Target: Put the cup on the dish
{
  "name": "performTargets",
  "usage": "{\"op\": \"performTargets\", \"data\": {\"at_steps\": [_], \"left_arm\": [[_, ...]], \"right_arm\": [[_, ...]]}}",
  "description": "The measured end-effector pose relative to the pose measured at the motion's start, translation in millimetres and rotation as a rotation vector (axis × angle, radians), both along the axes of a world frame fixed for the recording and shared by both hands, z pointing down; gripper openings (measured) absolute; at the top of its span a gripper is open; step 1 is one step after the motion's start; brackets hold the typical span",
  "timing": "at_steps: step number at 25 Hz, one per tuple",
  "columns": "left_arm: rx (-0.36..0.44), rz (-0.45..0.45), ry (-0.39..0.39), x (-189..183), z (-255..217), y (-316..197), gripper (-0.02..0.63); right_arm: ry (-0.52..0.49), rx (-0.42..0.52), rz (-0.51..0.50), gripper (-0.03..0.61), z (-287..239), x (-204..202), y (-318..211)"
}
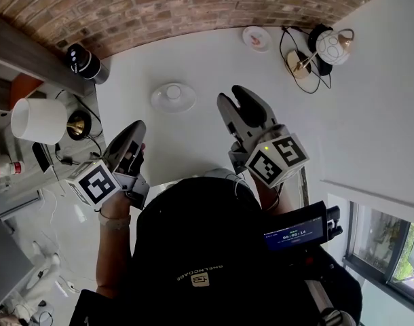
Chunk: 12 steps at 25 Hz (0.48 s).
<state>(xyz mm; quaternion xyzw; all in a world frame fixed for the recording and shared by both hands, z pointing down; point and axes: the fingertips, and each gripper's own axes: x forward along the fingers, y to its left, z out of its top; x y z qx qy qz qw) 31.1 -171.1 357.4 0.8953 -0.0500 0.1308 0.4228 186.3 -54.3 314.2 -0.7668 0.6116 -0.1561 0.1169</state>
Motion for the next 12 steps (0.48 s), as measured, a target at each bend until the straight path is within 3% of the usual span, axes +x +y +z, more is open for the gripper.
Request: {"op": "performTargets", "data": {"at_steps": [9,12], "left_arm": [[0.019,-0.016,-0.02,-5.7,-1.8,-2.2,0.006],[0.005,-0.012,0.015,-5.9,-2.3,0.3,0.006]], "right_arm": [[-0.002,0.002,0.002,0.161,0.9,-0.6,0.8],[0.002,0.001,0.003,0.161,0.5,-2.2,2.8]]}}
